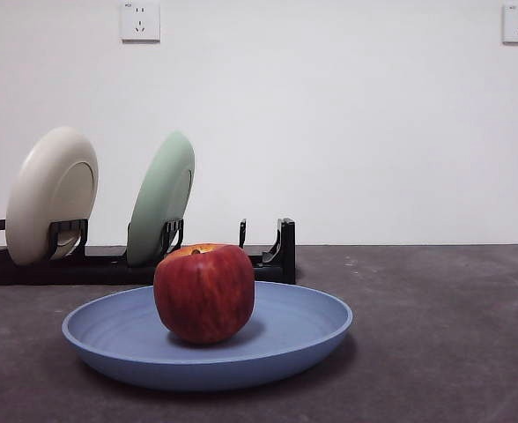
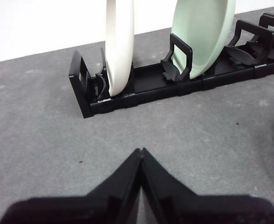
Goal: Take the blue plate from the plate rack,put the plate on the table,take the apple from the table,put the apple in the plate
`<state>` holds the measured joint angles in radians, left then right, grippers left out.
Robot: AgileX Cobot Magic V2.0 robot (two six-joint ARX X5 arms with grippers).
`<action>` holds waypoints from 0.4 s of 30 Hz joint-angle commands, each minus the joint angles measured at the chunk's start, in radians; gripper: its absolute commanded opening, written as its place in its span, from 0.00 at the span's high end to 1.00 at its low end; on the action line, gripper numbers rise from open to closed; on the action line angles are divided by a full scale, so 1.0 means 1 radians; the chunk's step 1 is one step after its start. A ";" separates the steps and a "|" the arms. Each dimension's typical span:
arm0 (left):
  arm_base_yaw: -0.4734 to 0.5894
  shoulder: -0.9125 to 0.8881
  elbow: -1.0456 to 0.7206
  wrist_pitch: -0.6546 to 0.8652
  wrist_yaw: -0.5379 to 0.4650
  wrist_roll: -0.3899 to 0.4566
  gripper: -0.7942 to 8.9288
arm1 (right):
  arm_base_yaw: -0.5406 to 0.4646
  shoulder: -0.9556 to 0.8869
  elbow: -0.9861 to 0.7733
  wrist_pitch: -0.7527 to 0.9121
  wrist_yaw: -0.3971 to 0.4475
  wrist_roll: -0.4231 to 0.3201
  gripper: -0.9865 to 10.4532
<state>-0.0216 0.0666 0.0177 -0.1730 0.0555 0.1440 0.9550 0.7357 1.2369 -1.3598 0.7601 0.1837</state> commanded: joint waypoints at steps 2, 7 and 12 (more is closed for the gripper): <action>0.003 0.002 -0.009 0.006 0.003 -0.013 0.92 | 0.000 0.000 0.000 -0.021 0.002 0.000 0.91; 0.003 0.004 -0.009 0.006 0.003 -0.013 0.92 | -0.005 -0.001 0.000 -0.019 0.024 -0.032 0.91; 0.003 0.004 -0.009 0.006 0.003 -0.013 0.92 | -0.029 -0.050 -0.040 0.153 0.026 -0.027 0.91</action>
<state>-0.0216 0.0700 0.0177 -0.1730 0.0555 0.1440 0.9314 0.7013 1.2167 -1.2556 0.7818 0.1635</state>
